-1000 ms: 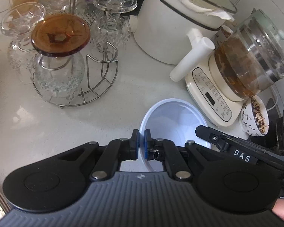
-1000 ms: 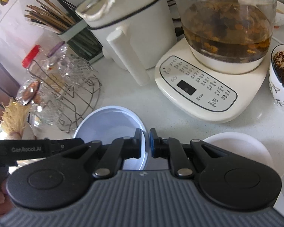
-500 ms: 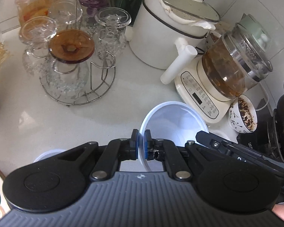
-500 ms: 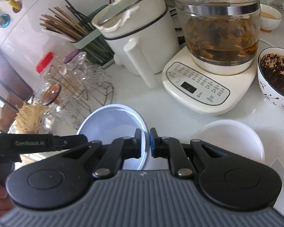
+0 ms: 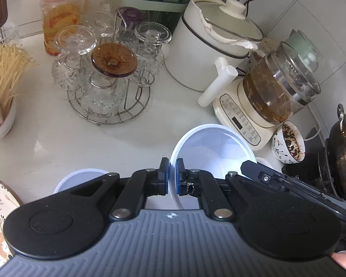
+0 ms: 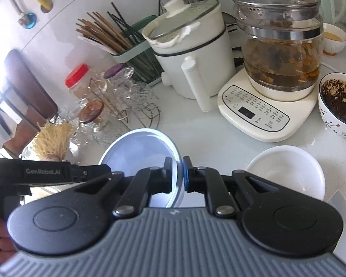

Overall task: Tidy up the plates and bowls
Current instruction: 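Carry the second plastic bowl with both tools over the first bowl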

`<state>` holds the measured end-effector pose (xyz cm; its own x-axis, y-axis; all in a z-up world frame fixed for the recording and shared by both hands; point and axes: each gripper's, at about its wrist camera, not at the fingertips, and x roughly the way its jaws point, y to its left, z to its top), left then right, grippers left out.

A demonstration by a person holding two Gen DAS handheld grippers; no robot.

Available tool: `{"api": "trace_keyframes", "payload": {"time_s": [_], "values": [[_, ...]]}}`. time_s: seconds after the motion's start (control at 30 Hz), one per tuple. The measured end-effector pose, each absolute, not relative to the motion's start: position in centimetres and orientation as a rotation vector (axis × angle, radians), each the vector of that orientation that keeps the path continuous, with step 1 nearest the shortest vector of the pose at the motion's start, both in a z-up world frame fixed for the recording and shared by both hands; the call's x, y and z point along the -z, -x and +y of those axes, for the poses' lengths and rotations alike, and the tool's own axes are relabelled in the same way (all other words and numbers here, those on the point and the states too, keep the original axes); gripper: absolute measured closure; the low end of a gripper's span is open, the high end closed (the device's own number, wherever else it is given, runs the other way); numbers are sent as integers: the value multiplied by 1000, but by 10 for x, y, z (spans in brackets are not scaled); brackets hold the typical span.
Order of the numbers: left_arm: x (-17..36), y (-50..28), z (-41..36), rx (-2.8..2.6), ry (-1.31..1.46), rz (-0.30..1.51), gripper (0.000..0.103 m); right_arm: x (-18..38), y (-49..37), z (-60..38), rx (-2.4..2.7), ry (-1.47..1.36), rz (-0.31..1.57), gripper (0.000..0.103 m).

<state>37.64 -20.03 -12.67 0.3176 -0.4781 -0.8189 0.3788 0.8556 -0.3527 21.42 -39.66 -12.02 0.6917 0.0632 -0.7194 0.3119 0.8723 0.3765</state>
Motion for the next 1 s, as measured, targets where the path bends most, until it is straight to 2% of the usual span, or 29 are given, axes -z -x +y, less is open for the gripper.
{"api": "trace_keyframes", "payload": {"time_s": [0.43, 1.0], "values": [[107, -364, -175, 590, 109, 1052, 96, 109, -201, -373, 161, -498, 757, 91], [103, -363, -115, 487, 187, 1033, 96, 114, -227, -331, 56, -482, 798, 91]]}}
